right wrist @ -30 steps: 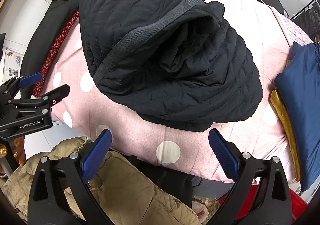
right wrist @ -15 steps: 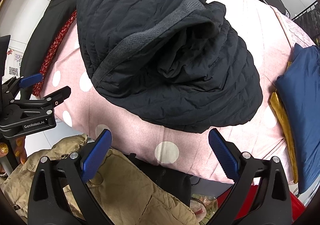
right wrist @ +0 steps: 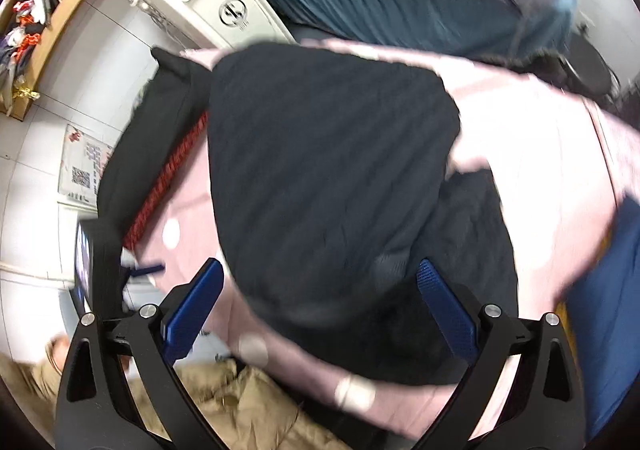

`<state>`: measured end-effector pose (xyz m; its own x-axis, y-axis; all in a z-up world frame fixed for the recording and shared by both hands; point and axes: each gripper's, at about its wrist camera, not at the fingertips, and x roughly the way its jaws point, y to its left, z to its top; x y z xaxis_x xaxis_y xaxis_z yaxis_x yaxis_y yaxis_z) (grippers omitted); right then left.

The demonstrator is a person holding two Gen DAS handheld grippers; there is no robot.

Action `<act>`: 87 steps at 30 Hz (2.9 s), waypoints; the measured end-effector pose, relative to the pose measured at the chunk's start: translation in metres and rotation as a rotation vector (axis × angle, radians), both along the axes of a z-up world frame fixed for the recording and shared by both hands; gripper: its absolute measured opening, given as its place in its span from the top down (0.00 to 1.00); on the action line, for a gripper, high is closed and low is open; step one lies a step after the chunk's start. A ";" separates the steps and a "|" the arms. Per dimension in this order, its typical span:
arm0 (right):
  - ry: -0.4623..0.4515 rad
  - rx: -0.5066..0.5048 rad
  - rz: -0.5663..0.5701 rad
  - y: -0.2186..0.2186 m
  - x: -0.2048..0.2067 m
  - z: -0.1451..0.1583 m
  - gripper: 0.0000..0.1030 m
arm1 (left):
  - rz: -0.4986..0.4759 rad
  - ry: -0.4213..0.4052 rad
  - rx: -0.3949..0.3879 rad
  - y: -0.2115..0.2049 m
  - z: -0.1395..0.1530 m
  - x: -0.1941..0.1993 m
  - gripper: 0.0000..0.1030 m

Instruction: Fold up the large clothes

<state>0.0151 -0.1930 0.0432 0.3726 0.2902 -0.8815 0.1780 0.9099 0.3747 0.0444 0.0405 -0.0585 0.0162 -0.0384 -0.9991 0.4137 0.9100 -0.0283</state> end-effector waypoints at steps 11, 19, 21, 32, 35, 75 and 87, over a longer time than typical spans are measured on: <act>0.039 -0.157 0.302 0.048 0.228 -0.026 0.06 | 0.315 -0.016 -0.017 0.078 0.006 0.027 0.06; 0.125 -0.184 0.508 0.078 0.195 -0.088 0.22 | 0.327 -0.036 -0.043 0.080 0.015 0.039 0.06; 0.111 -0.201 0.527 0.076 0.156 -0.084 0.38 | 0.301 -0.046 -0.041 0.073 0.017 0.043 0.06; 0.133 -0.147 0.363 0.079 -0.060 -0.100 0.32 | 0.097 -0.075 -0.140 0.002 0.033 0.044 0.06; 0.137 -0.253 0.409 0.121 -0.108 -0.113 0.28 | 0.052 0.004 -0.127 -0.015 0.015 0.027 0.06; 0.278 0.023 0.136 0.054 0.118 -0.113 0.14 | 0.402 0.083 -0.413 0.098 -0.007 0.095 0.06; 0.412 0.113 0.105 0.072 0.098 -0.214 0.79 | 0.282 0.211 -0.337 0.050 -0.048 0.072 0.30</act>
<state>0.1134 -0.1211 -0.1705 -0.0399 0.4106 -0.9109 0.2421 0.8885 0.3899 0.1161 0.0902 -0.1062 -0.1287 -0.3837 -0.9145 0.1062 0.9115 -0.3974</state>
